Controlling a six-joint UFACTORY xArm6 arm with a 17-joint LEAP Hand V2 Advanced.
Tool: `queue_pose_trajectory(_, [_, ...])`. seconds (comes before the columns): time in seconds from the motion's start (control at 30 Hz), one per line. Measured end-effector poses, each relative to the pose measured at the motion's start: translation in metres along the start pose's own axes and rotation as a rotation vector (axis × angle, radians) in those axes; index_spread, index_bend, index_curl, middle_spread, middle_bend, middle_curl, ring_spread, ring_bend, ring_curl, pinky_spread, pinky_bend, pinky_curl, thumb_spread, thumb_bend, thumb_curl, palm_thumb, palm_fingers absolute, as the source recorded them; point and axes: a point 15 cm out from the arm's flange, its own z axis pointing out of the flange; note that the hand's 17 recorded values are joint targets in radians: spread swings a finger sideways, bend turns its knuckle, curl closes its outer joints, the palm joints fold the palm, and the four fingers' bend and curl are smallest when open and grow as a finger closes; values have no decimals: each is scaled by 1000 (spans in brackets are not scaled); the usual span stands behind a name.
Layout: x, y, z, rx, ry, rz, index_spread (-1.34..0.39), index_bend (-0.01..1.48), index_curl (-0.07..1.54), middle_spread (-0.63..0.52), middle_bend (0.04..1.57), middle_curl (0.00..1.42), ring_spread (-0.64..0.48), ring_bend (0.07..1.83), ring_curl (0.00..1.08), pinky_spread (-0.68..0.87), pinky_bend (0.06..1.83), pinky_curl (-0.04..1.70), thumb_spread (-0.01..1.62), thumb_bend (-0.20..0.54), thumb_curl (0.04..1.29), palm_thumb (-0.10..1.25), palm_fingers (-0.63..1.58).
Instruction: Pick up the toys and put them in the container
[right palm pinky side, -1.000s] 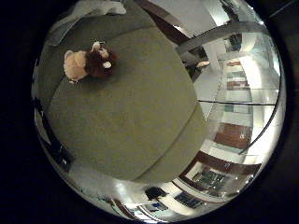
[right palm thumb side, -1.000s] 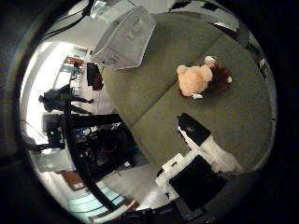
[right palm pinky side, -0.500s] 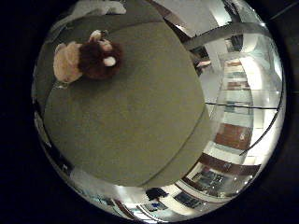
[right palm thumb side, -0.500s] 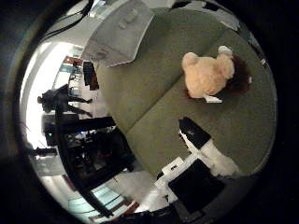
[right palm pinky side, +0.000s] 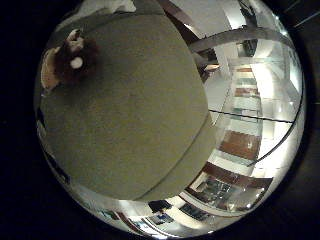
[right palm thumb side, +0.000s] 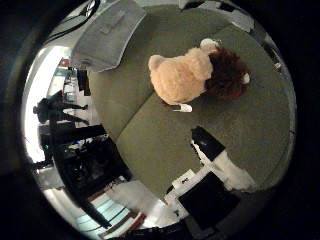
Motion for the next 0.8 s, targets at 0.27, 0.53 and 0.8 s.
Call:
queue_pose_trajectory(0.27, [-10,-17,13,-11,-3,-33,-418,169,287,-23,194,327,33,412,260,255,745,20,999,-23,490,791,94])
queue_pose_trajectory(0.53, [-16,-13,42,-121,2,-60,-420,169,290,-24,191,321,33,400,258,271,721,23,999,-23,491,790,94])
queue_pose_trajectory(0.8, [-25,-3,51,-186,-14,-68,-421,193,311,-56,228,334,-20,394,248,280,661,-1,1006,-23,483,782,272])
